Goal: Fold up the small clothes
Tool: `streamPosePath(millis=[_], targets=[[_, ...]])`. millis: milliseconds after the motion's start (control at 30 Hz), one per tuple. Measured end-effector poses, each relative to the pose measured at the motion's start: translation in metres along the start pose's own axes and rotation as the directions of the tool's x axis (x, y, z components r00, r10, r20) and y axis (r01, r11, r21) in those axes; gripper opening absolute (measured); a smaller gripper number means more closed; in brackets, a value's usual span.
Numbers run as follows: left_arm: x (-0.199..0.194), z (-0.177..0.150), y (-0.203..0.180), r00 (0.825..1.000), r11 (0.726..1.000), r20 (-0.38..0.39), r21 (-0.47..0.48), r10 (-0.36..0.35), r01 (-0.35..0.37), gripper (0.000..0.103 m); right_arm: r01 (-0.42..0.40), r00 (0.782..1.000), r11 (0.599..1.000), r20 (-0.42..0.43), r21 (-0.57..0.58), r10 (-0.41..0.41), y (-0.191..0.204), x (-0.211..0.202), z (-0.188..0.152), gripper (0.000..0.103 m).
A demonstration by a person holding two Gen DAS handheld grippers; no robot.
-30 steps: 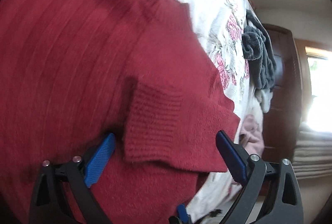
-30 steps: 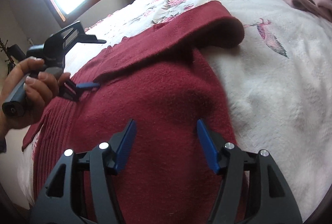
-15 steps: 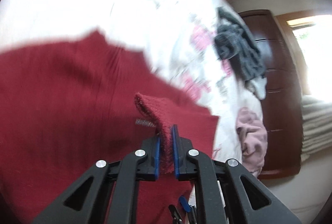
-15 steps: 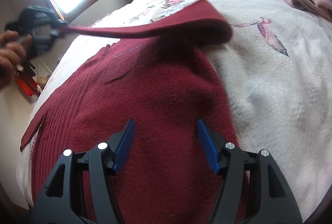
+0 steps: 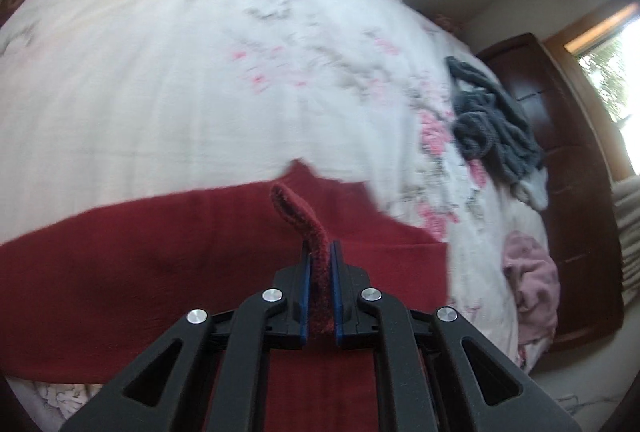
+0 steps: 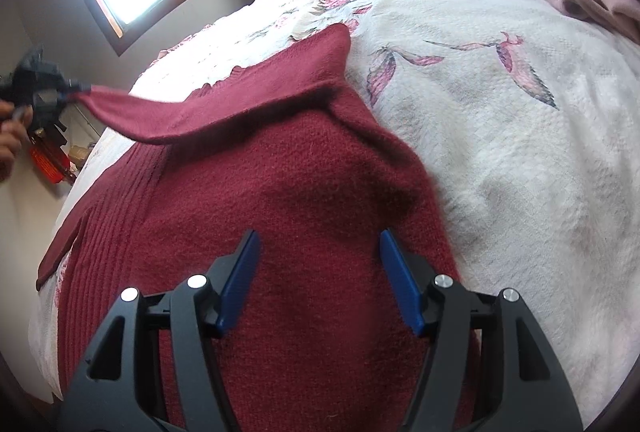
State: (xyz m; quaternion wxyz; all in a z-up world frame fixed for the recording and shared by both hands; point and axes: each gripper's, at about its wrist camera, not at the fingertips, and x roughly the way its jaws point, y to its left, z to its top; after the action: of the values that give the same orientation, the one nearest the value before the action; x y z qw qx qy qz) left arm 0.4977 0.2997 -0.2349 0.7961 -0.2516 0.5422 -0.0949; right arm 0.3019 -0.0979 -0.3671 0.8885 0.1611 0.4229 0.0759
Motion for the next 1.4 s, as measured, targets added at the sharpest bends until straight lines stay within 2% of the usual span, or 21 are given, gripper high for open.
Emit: streamPosePath(millis=[133,200,233,267,300,367,433,500,600,667,700,733,800,933,1033,1100,1133,1167,1267,1333,1400], targets=[[0.031,-0.016,0.045,0.996,0.996,-0.054,-0.053,0.065,-0.067,0.008,0.003,1.0,1.0,-0.002,-0.002,-0.003,0.001,0.0,0.0,0.062],[0.047,-0.022,0.064,0.985,0.985,-0.086,-0.073,0.15,-0.156,0.01,0.005,1.0,1.0,-0.003,-0.004,-0.005,0.001,0.0,0.0,0.063],[0.053,-0.026,0.074,0.953,0.953,-0.095,-0.074,0.287,-0.294,0.016,0.005,1.0,1.0,-0.004,-0.006,-0.005,0.001,0.0,0.0,0.063],[0.054,-0.028,0.077,0.925,0.924,-0.094,-0.078,0.368,-0.375,0.017,0.006,1.0,1.0,-0.004,-0.007,-0.006,0.001,0.0,0.0,0.063],[0.049,-0.03,0.076,0.922,0.918,-0.07,-0.084,0.382,-0.387,0.019,0.006,1.0,1.0,-0.005,-0.008,-0.006,0.001,0.0,0.0,0.063],[0.035,-0.034,0.063,0.939,0.937,0.013,-0.074,0.343,-0.342,0.045,0.007,1.0,1.0,-0.005,-0.01,-0.007,0.002,0.0,0.0,0.063],[0.027,-0.039,0.046,0.957,0.96,0.07,-0.04,0.281,-0.279,0.051,0.009,1.0,1.0,-0.005,-0.014,-0.009,0.002,0.0,0.0,0.064],[0.039,-0.042,0.034,0.986,0.986,0.034,-0.018,0.164,-0.163,0.052,0.012,1.0,1.0,-0.004,-0.017,-0.012,0.003,0.0,0.0,0.064],[0.067,-0.046,0.034,0.982,0.983,-0.036,0.002,0.185,-0.185,0.052,0.012,1.0,1.0,-0.004,-0.017,-0.013,0.003,0.001,0.0,0.064],[0.084,-0.049,0.053,0.975,0.977,-0.094,-0.054,0.2,-0.206,0.051,0.012,1.0,1.0,-0.004,-0.018,-0.012,0.002,0.001,0.0,0.064],[0.084,-0.05,0.067,0.98,0.978,-0.099,-0.105,0.17,-0.18,0.05,0.011,1.0,1.0,-0.004,-0.018,-0.011,0.002,0.001,0.0,0.064],[0.079,-0.049,0.072,0.984,0.977,-0.095,-0.133,0.152,-0.164,0.045,0.01,1.0,1.0,-0.005,-0.018,-0.01,0.002,0.001,-0.001,0.065],[0.053,-0.049,0.092,0.985,0.966,-0.069,-0.195,0.16,-0.171,0.044,0.007,1.0,1.0,-0.008,-0.02,-0.007,0.002,0.001,-0.001,0.067],[-0.019,-0.065,0.14,0.984,0.944,0.02,-0.285,0.178,-0.165,0.053,0.009,1.0,0.999,-0.02,-0.052,-0.01,0.007,0.004,-0.003,0.075],[-0.093,-0.103,0.2,0.969,0.897,0.129,-0.421,0.209,-0.138,0.064,0.012,1.0,0.998,-0.028,-0.062,-0.014,0.01,0.004,-0.004,0.078],[-0.134,-0.141,0.244,0.957,0.838,0.199,-0.541,0.209,-0.071,0.066,0.03,0.998,0.997,-0.045,-0.077,-0.033,0.014,0.001,-0.005,0.079],[-0.156,-0.167,0.271,0.947,0.796,0.237,-0.605,0.216,-0.03,0.066,0.031,0.998,0.996,-0.055,-0.083,-0.036,0.017,-0.002,-0.006,0.08],[-0.174,-0.188,0.296,0.937,0.755,0.252,-0.655,0.243,-0.019,0.066,0.02,0.997,0.996,-0.069,-0.085,-0.026,0.02,-0.006,-0.007,0.082],[-0.207,-0.227,0.348,0.917,0.665,0.269,-0.746,0.293,0.007,0.066,-0.011,0.994,0.995,-0.111,-0.102,-0.001,0.033,-0.023,-0.014,0.082],[-0.225,-0.241,0.373,0.899,0.623,0.301,-0.781,0.318,0.041,0.066,-0.022,0.992,0.99,-0.123,-0.139,0.005,0.048,-0.037,-0.019,0.082],[-0.231,-0.243,0.388,0.889,0.604,0.334,-0.792,0.312,0.086,0.066,-0.032,0.992,0.989,-0.126,-0.146,0.014,0.062,-0.053,-0.022,0.082]])
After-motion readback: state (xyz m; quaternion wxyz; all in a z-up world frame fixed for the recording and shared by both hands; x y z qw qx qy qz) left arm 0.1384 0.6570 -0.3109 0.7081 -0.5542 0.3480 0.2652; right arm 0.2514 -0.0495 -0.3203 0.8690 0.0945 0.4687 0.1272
